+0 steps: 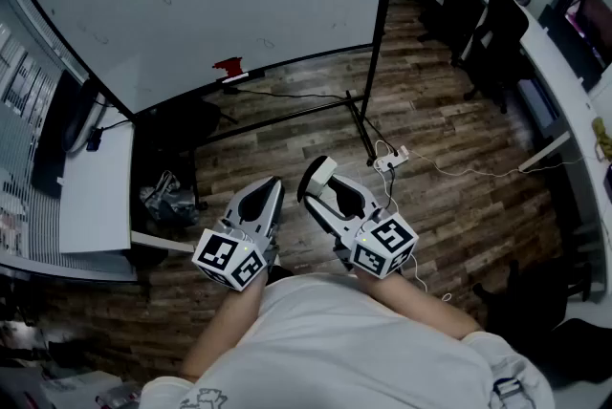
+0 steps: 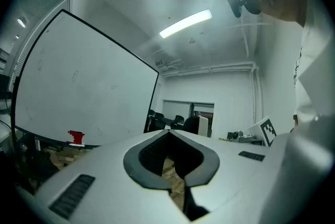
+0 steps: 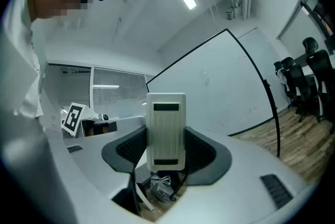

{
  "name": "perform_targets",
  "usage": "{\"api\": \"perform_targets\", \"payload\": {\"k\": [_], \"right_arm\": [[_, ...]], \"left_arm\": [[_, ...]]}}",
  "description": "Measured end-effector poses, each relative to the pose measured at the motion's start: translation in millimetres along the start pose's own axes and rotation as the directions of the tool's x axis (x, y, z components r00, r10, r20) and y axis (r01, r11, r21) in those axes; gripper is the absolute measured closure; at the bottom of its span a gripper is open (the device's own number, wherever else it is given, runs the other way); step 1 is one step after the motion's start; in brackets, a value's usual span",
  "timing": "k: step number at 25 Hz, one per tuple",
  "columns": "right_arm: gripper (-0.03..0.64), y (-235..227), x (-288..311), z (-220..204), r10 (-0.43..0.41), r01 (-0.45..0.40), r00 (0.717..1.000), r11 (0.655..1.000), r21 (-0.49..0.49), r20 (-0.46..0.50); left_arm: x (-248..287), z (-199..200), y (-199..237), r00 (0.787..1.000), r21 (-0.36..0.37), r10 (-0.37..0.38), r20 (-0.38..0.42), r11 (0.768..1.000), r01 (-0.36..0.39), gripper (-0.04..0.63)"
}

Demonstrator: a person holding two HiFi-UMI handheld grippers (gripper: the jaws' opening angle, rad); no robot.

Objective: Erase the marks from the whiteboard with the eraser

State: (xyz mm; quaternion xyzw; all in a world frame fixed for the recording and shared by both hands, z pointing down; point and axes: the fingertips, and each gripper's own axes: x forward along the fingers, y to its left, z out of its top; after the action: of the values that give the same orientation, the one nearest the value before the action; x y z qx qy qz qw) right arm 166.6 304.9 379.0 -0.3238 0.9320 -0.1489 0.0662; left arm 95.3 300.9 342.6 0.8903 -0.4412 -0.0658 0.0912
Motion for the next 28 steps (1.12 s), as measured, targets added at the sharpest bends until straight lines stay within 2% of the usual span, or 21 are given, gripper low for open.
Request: {"api": "perform_targets", "payload": {"k": [17, 28], "right_arm": [[0.379, 9.3, 41.8, -4.6, 0.032, -0.032, 0.999, 0.999, 0.026, -0.010], [0.379, 8.5, 121.0, -14.0, 0.022, -0.021, 1.000, 0.998, 0.053, -0.018]], "left_arm": [[-4.2, 2.9, 41.3, 1.000, -0.023, 0.000, -0.011, 1.000, 0.000, 0.589], [-10.7, 15.8, 119.5, 1.000, -0.036, 0.003, -0.008, 0.999, -0.003, 0.589]]}}
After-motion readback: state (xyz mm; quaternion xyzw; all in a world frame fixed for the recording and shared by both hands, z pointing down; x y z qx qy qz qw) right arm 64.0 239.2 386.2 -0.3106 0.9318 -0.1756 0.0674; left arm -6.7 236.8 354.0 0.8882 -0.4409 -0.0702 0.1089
